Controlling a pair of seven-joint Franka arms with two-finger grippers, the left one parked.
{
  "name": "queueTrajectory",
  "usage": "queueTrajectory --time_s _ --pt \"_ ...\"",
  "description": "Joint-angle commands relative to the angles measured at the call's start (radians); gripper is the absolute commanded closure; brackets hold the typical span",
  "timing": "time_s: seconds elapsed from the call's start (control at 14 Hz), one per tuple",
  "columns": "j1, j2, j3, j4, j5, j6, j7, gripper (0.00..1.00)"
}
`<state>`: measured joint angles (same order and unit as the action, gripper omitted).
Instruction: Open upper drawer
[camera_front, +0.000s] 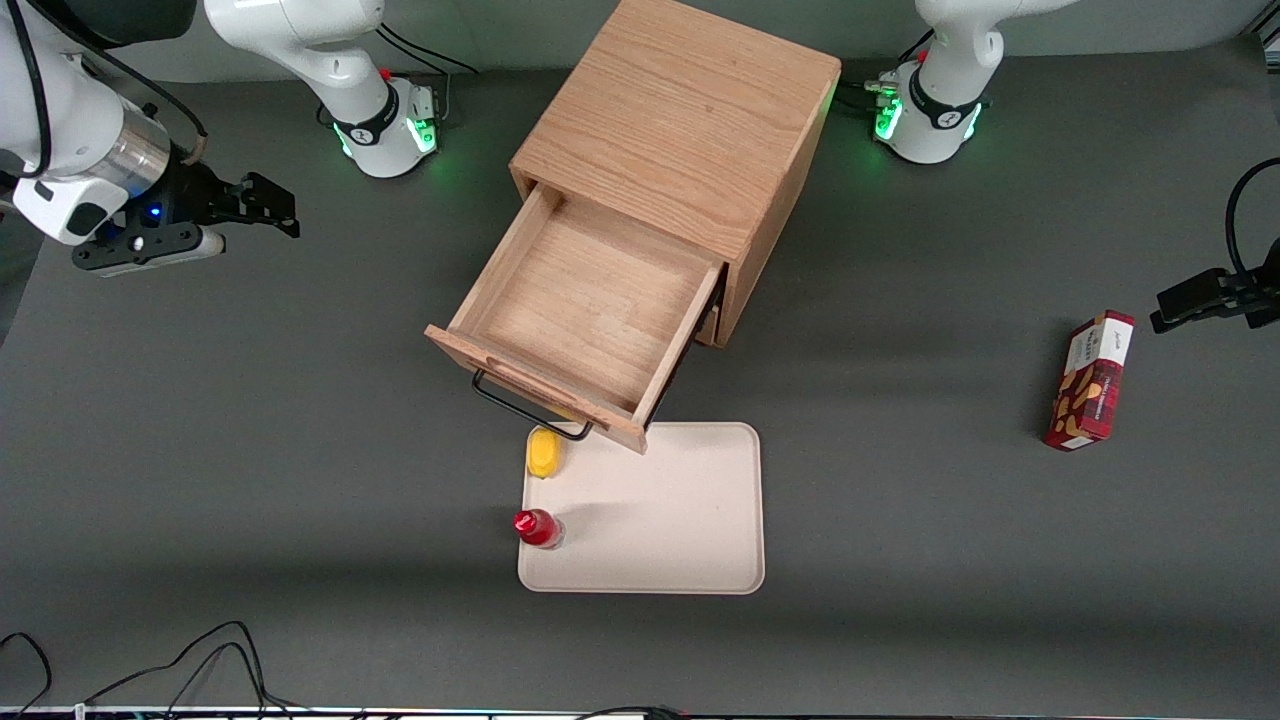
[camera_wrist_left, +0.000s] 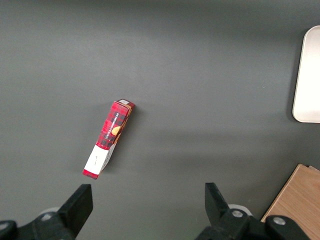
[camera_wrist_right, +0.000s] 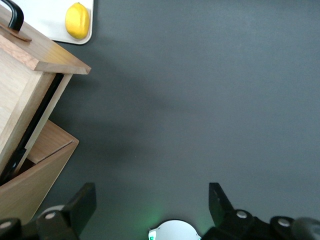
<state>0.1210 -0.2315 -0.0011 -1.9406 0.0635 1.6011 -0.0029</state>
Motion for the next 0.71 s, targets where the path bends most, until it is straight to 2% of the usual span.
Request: queueTrajectory --time_s 0.0,0.14,0.36,0.64 --pt "0.006 -0.048 -0.001 -0.014 0.006 0.0 0.145 0.0" --pt "0.011 -0.058 0.009 -0.012 -0.019 -0.004 0.211 0.0" --pt "0.006 -0.03 -0.008 0.067 -0.086 -0.007 0.216 0.0" --pt "0.009 -0.002 -0.023 0.112 -0.088 -0.066 0.213 0.0"
